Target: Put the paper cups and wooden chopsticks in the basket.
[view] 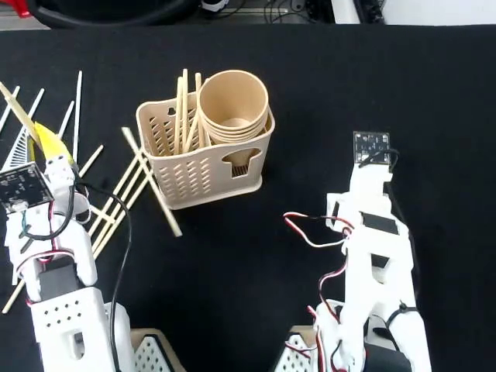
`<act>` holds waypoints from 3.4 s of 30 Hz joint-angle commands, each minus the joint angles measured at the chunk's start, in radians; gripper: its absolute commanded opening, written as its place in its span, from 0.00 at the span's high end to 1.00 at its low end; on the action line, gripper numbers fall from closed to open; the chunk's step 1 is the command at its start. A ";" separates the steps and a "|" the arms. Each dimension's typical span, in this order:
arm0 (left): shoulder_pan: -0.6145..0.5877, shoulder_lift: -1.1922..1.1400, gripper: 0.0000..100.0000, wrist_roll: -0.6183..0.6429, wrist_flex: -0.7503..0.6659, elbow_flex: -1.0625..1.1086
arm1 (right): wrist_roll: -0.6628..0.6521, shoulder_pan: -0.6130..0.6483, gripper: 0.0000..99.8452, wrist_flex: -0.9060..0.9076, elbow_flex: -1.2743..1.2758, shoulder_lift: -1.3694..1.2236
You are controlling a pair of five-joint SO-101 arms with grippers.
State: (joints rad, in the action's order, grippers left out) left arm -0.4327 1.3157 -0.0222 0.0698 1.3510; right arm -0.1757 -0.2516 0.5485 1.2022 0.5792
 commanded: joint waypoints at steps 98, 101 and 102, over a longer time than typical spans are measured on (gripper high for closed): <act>-0.185 -1.588 0.83 0.071 0.999 -1.394 | -0.011 0.008 0.98 -0.009 -0.004 0.002; -0.186 -1.703 0.83 0.130 1.002 -1.481 | -0.011 0.006 0.98 -0.009 -0.004 0.002; -0.188 -1.738 0.83 0.150 1.007 -1.509 | -0.011 0.006 0.98 -0.009 -0.004 0.002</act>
State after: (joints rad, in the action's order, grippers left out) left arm -0.6091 -0.3245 0.0514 1.0810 -0.0192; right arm -0.1757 -0.2516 0.5485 1.2022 0.5792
